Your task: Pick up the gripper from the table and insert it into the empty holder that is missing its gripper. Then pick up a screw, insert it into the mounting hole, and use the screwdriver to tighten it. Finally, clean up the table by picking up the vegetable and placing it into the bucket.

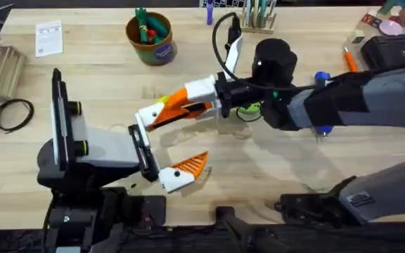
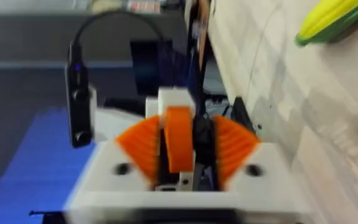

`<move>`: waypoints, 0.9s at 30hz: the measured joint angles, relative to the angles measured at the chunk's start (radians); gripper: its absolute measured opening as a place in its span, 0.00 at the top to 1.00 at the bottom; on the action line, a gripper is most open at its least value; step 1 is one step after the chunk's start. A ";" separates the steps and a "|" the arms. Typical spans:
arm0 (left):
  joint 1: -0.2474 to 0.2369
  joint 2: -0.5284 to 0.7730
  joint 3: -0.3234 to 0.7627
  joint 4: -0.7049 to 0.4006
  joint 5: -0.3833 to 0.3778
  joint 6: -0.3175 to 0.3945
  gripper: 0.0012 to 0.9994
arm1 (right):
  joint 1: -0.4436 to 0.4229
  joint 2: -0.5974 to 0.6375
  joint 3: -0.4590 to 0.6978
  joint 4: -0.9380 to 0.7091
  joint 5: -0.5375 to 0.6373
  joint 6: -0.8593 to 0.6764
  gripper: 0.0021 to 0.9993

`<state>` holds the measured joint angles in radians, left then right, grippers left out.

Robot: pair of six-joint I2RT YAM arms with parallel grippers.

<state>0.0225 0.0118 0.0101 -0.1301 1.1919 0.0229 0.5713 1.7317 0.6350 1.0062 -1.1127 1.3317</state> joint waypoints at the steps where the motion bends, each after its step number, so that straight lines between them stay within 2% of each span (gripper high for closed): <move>1: -0.002 0.000 0.000 0.000 0.001 0.000 0.01 | 0.000 0.000 0.000 -0.001 0.013 0.000 0.40; 3: -0.002 0.000 0.000 0.000 0.002 0.003 0.01 | 0.000 0.000 0.000 -0.001 0.031 -0.005 0.14; 4: -0.002 0.000 0.000 0.000 0.002 0.004 0.01 | -0.003 0.000 0.000 -0.002 0.039 -0.013 0.11; 7: -0.002 0.000 0.000 0.000 0.005 0.004 0.01 | -0.024 -0.015 0.000 -0.042 0.051 -0.050 0.10; 10: -0.002 0.000 0.000 -0.001 0.006 0.004 0.01 | -0.083 -0.098 0.001 -0.220 0.066 -0.116 0.09; 15: -0.002 0.000 0.000 -0.001 0.009 0.004 0.01 | -0.195 -0.335 0.023 -0.727 0.142 -0.325 0.09; 18: -0.002 0.000 0.000 -0.001 0.009 0.005 0.01 | -0.242 -0.457 0.102 -1.139 0.241 -0.483 0.09; 21: -0.002 0.000 0.000 -0.001 0.010 0.007 0.01 | -0.264 -0.532 0.226 -1.507 0.412 -0.627 0.09; 23: -0.002 0.000 0.000 -0.001 0.010 0.007 0.01 | -0.263 -0.550 0.315 -1.693 0.547 -0.703 0.09; 27: -0.002 0.000 0.000 -0.001 0.012 0.007 0.01 | -0.244 -0.548 0.459 -1.921 0.824 -0.819 0.09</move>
<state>0.0200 0.0119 0.0101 -0.1314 1.2041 0.0299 0.3275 1.1839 1.0940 -0.9152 -0.2882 0.5125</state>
